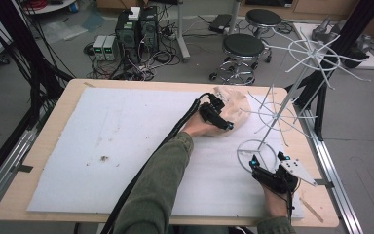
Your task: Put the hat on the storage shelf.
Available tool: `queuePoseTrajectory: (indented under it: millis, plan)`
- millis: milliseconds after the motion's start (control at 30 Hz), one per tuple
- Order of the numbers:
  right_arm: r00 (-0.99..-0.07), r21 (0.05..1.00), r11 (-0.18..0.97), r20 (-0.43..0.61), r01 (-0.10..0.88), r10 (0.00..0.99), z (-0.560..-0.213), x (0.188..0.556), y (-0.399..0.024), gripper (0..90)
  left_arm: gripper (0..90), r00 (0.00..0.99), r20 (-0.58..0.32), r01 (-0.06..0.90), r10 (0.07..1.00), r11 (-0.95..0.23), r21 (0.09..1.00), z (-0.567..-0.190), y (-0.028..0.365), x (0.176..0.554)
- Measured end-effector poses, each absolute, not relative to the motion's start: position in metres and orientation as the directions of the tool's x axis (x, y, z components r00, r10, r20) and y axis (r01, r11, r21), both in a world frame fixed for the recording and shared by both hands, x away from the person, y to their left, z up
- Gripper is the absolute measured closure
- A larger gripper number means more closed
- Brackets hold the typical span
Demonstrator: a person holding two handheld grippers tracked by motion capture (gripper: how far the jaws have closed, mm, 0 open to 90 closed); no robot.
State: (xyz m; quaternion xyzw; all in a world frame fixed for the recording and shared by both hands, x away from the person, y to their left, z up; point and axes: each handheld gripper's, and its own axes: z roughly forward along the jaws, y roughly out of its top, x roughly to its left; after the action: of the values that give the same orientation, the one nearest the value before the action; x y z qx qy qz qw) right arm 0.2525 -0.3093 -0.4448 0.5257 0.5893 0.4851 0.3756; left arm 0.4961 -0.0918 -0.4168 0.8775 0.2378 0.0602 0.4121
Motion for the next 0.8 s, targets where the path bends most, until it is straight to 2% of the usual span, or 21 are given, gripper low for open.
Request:
queuePoseTrajectory:
  millis: [200,333,567,700,800]
  plan:
    - [-0.168,0.964,-0.025,0.071,0.263,0.983,-0.445,0.253,-0.309,5.6,24.2,0.903,-0.105,0.352,0.417,-0.577,0.737,-0.42,-0.09,0.499]
    - [-0.169,0.965,-0.022,0.068,0.262,0.983,-0.445,0.254,-0.308,5.6,27.8,0.921,-0.077,0.323,0.383,-0.635,0.701,-0.419,-0.094,0.498]
    - [-0.173,0.963,-0.027,0.076,0.268,0.982,-0.445,0.254,-0.307,5.6,30.5,0.929,-0.089,0.328,0.36,-0.682,0.654,-0.423,-0.105,0.498]
    - [-0.177,0.964,-0.02,0.07,0.265,0.982,-0.445,0.254,-0.307,5.6,32.2,0.931,-0.068,0.316,0.36,-0.698,0.643,-0.427,-0.108,0.497]
    - [-0.176,0.964,-0.022,0.071,0.266,0.982,-0.445,0.253,-0.307,5.6,36.0,0.934,-0.065,0.31,0.352,-0.702,0.641,-0.426,-0.107,0.497]
